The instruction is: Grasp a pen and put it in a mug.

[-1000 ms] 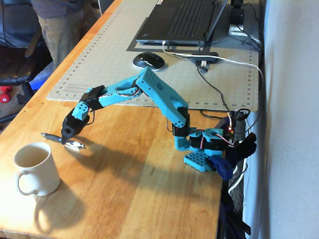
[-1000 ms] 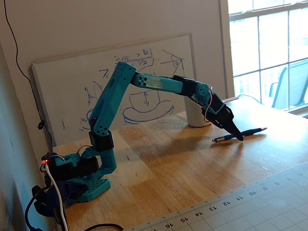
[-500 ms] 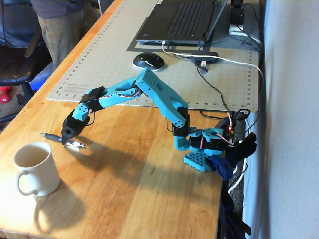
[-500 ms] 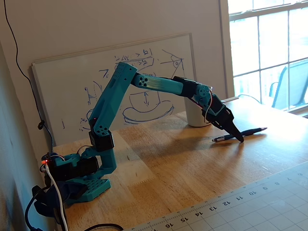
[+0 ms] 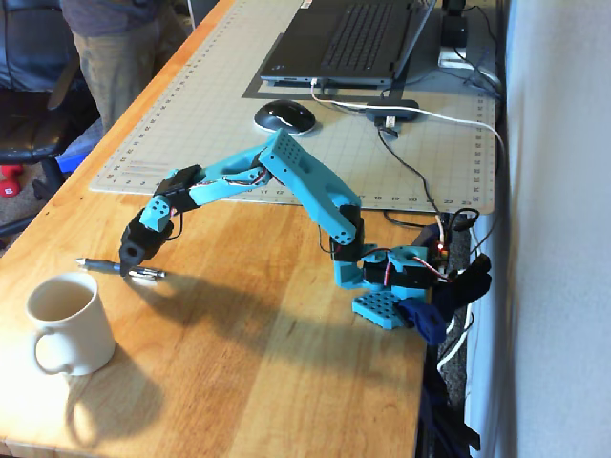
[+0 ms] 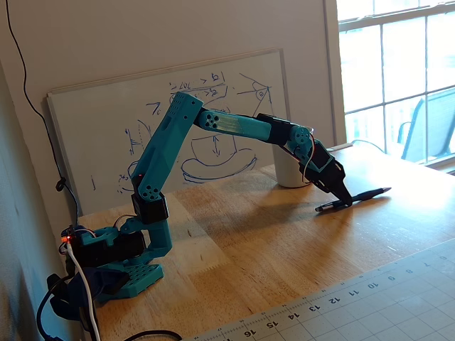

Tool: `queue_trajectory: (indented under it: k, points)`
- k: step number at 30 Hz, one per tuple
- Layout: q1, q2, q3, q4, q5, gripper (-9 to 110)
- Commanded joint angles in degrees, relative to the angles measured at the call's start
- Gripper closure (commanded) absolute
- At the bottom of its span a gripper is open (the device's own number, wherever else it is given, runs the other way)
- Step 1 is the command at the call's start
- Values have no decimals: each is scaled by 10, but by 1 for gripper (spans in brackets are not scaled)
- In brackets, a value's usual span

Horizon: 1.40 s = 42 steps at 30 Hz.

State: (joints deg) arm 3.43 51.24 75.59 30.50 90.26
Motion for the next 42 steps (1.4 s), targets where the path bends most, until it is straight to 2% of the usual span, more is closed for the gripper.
queue_trajectory:
  k: [1,14,24,29,42]
  points:
    - [-5,18,-40,-5,0,101]
    - [-4,151,-35,-5,1,101]
    - [-8,354,94,-13,-20,101]
    - [-38,446,142,-13,-184,101]
    - [-48,628,221,-13,-815,101]
